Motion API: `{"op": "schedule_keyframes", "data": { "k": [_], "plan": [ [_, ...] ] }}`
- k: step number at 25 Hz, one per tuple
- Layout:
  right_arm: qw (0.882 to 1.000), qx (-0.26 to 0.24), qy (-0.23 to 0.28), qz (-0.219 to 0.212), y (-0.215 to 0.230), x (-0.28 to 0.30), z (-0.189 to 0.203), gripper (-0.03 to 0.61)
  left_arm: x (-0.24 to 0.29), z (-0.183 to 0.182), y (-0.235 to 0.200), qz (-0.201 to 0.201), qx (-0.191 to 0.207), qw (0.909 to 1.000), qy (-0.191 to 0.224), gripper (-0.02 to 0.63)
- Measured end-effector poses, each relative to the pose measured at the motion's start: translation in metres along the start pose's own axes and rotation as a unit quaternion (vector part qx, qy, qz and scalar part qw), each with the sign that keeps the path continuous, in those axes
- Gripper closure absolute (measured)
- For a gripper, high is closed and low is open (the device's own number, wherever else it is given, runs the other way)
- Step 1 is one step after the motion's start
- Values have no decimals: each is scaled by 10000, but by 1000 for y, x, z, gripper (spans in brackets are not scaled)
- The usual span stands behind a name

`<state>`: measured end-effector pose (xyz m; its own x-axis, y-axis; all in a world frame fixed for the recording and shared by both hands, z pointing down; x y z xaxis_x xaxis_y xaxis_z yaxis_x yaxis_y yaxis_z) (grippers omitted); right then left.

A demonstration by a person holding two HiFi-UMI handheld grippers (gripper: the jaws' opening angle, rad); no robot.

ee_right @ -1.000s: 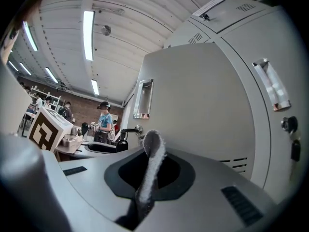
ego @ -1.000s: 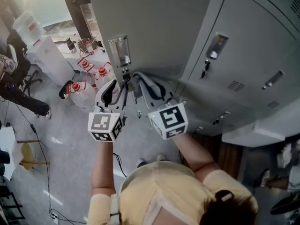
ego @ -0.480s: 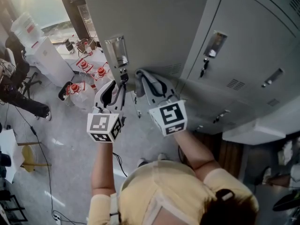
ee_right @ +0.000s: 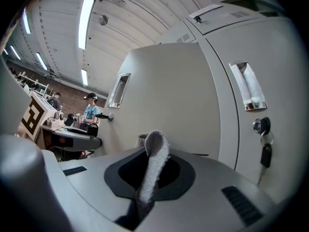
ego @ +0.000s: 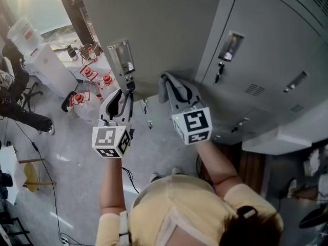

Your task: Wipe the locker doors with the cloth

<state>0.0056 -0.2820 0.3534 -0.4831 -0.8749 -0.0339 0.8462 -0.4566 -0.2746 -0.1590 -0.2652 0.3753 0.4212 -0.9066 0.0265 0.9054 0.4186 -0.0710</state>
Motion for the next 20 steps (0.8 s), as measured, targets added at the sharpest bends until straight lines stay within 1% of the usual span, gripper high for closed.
{"op": "schedule_keyframes", "data": {
  "k": [4, 8, 13, 20],
  "plan": [
    [9997, 1, -107, 203, 16, -4, 10, 563, 0, 0, 1, 1, -63, 10000, -3, 491],
    [9989, 17, -189, 428, 32, -8, 17, 563, -1, 0, 0, -18, -15, 10000, 4, 492],
    [9966, -114, -354, 730, 54, -15, 29, 563, -1, 1, 0, -29, -7, 10000, -9, 492],
    [9937, -49, -502, 1002, 73, -20, 36, 563, -2, 3, 0, -56, -116, 9999, -51, 492]
  ]
}}
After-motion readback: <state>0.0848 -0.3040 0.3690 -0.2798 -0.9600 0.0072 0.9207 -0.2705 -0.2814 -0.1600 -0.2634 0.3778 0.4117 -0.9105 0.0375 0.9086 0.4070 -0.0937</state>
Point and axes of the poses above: the fingertips, and each gripper's own axes: x forward along the fingers, y to its right, z out of its underside, the point moved 3 cm from there along -x, backward along the fingers, and after that the axes turned 8 degrees about -x, right-handed, at the moved point
